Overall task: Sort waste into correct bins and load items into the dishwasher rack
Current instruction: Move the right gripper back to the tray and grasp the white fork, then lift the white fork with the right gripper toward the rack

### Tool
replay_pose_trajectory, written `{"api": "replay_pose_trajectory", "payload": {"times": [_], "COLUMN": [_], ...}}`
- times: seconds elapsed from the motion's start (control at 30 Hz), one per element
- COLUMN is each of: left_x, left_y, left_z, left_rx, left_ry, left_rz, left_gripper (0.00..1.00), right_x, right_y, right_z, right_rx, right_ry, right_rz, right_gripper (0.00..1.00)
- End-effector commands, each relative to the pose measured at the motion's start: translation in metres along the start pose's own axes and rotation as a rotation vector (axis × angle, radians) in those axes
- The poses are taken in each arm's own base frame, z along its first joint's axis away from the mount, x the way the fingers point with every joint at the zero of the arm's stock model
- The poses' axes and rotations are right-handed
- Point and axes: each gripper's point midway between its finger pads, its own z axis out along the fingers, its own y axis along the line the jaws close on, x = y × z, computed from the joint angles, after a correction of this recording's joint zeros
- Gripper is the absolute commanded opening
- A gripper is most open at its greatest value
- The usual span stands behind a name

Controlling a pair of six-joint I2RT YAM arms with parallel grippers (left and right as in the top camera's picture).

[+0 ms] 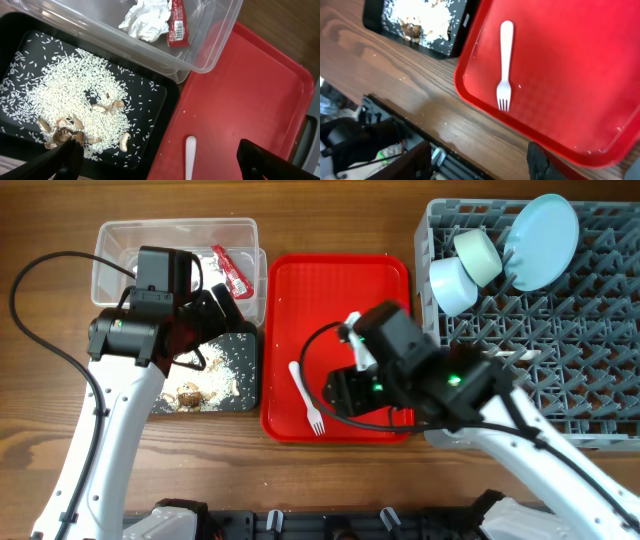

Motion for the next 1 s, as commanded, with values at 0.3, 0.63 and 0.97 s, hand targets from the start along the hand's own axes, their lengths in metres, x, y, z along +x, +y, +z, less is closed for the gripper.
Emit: {"api": "replay_pose_trajectory", "payload": {"times": [0.3, 0.63, 0.97], "left_x": [-0.008, -0.008, -0.008], "left_y": [0.002, 0.002, 0.002], "left_z": [-0.009, -0.009, -0.009], "left_rx": [0.0, 0.0, 0.0], "left_ry": [-0.037, -0.037, -0.038], "left_rz": [-0.007, -0.008, -0.008], "left_gripper": [1.0, 1.0, 1.0], "right_x": [0.005, 0.029, 0.035], "right_y": [-0.008, -0.04, -0.057], "right_z": [0.092, 0.165, 0.194], "right_rx": [0.252, 0.347, 0.38], "right_ry": [0.087, 0.271, 0.321], "right_rz": [-0.127, -0.218, -0.246], "right_gripper": [0.63, 0.62, 0.61]}}
